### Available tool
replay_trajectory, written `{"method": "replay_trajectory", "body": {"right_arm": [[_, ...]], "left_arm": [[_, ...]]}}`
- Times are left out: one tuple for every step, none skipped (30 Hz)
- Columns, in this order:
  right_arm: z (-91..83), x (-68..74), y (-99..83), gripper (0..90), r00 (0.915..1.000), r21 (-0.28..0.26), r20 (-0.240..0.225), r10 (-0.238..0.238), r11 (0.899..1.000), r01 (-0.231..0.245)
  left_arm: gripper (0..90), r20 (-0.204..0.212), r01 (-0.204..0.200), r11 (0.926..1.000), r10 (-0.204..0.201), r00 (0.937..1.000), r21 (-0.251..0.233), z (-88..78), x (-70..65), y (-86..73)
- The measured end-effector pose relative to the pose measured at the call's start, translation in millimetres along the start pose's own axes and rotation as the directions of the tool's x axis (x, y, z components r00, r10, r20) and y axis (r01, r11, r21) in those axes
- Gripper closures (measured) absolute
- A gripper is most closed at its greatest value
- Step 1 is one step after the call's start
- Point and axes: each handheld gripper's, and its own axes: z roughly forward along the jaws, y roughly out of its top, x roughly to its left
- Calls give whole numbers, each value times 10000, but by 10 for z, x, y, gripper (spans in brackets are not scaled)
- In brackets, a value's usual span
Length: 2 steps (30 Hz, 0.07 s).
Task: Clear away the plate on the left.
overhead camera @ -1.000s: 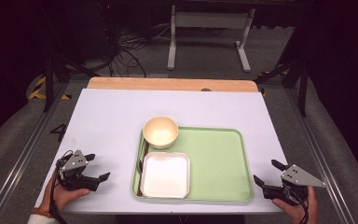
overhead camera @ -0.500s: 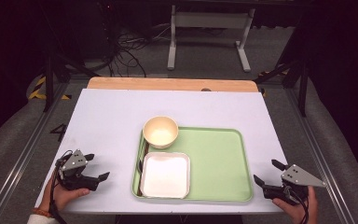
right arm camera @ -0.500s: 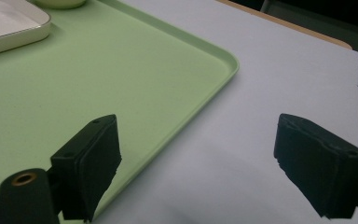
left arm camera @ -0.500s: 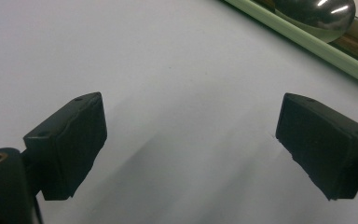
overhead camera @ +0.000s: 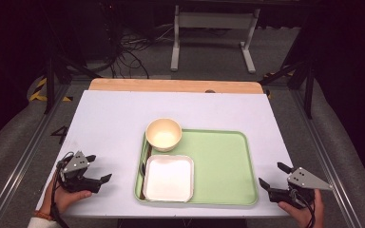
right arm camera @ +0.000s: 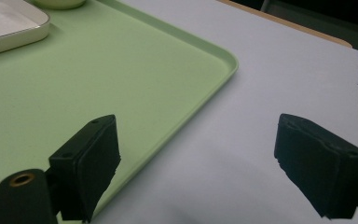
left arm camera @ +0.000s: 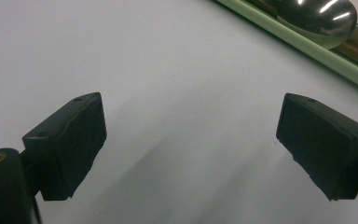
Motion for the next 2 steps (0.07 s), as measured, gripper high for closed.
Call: {"method": "replay_trajectory", "body": {"right_arm": [[-1, -1, -1, 144, 10000, 25, 6, 9, 10000, -9], [-4, 0, -4, 144, 10000, 11, 1, 23, 10000, -23]], "left_arm": [[93, -34, -21, 10000, 21, 10000, 30, 4, -1, 1], [93, -34, -21, 10000, 21, 10000, 30, 4, -1, 1]]}}
